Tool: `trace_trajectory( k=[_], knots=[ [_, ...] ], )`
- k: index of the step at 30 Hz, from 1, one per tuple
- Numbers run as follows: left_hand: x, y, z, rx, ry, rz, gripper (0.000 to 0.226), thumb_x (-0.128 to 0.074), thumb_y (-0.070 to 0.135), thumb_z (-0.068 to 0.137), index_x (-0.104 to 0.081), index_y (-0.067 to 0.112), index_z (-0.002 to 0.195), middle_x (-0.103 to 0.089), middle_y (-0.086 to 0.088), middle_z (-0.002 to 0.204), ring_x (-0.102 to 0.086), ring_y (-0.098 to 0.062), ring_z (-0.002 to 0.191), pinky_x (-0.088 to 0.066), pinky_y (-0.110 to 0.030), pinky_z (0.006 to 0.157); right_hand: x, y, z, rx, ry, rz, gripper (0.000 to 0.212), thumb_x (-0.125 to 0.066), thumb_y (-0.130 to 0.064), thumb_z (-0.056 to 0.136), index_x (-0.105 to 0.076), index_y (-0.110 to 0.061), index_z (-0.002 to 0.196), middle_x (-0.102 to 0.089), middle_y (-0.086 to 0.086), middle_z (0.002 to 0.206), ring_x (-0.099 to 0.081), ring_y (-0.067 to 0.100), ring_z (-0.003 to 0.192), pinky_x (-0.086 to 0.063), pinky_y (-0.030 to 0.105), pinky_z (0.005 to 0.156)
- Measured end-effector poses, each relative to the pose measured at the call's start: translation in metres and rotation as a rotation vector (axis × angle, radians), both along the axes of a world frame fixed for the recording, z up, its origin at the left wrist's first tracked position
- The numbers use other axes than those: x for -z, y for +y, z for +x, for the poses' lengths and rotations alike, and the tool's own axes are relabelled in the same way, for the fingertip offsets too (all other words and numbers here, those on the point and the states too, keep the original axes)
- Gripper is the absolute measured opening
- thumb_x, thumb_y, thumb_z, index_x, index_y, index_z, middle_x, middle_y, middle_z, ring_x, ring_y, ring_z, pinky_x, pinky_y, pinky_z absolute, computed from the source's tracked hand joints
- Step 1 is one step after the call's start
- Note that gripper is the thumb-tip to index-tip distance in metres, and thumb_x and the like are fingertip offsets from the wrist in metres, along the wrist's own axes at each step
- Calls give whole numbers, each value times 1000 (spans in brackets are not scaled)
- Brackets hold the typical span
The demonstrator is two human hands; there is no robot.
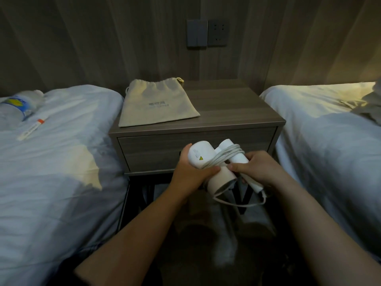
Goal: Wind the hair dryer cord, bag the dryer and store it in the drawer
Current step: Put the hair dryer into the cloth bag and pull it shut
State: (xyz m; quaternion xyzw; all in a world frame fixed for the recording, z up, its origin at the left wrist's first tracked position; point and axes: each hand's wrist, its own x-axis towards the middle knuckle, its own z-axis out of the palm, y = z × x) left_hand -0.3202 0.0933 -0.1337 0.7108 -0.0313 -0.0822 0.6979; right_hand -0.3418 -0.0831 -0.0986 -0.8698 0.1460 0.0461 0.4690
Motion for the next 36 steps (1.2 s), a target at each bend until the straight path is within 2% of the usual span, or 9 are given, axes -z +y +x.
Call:
trace_trajectory(
  k=[7,11,15,18,21,24,27,32,36],
  knots=[
    [-20,13,-2,-106,-102,5,85,-86,18,59,-43,34,130,-57,-1,121,-61,-19,103,-59,-39,77,-14,1,-5,-98,-95,28,40,-71,-36,77,-66,-20,114,-70,-1,99,-65,8,80,-47,21,60],
    [-37,18,3,-104,-186,17,79,-85,19,60,-44,35,126,-55,4,120,-59,-14,104,-57,-38,83,-30,10,0,-52,-132,128,34,-72,-30,78,-67,-18,109,-70,-2,90,-69,13,73,-55,23,58],
    [-76,20,26,-77,-219,71,94,-82,25,67,-27,33,142,-48,8,126,-53,-11,108,-50,-34,91,-68,12,19,-42,-198,23,15,-67,-35,81,-65,-30,94,-62,-17,73,-58,-2,65,-39,8,43],
    [-109,19,52,-26,-261,54,88,-75,28,75,-22,33,145,-44,12,126,-50,-8,110,-45,-28,92,-97,11,44,10,-223,83,19,-68,-35,80,-70,-18,88,-67,-6,72,-61,4,57,-44,14,45],
    [-120,24,95,-37,-272,63,63,-62,47,81,-37,35,138,-48,6,134,-52,-17,120,-45,-43,101,-116,9,83,125,-168,427,26,-66,-22,84,-67,3,89,-65,13,69,-62,12,44,-47,17,40],
    [-110,30,140,-187,-299,260,34,-56,31,88,-58,21,121,-60,-3,124,-56,-19,114,-43,-38,102,-122,2,124,215,-96,813,22,-62,-16,87,-57,4,96,-60,18,78,-60,23,61,-56,29,47],
    [-93,21,176,-241,-287,432,29,-54,18,85,-63,17,112,-64,-6,119,-58,-22,112,-43,-33,100,-118,-5,157,268,-85,909,16,-61,-14,88,-55,1,91,-60,18,81,-60,24,64,-56,33,47],
    [-70,-6,223,51,-150,1008,76,-45,58,83,-23,22,146,-33,-7,150,-29,-31,138,-24,-53,112,-113,-11,183,316,-74,927,18,-61,-11,88,-52,1,97,-59,19,80,-58,25,63,-55,31,41],
    [-65,-11,218,277,-270,1348,61,-36,45,93,-17,27,148,-15,-2,157,-11,-25,144,-11,-56,113,-106,-24,188,355,-54,883,24,-67,-12,83,-54,3,95,-62,21,88,-62,26,68,-58,35,55]
  ],
)
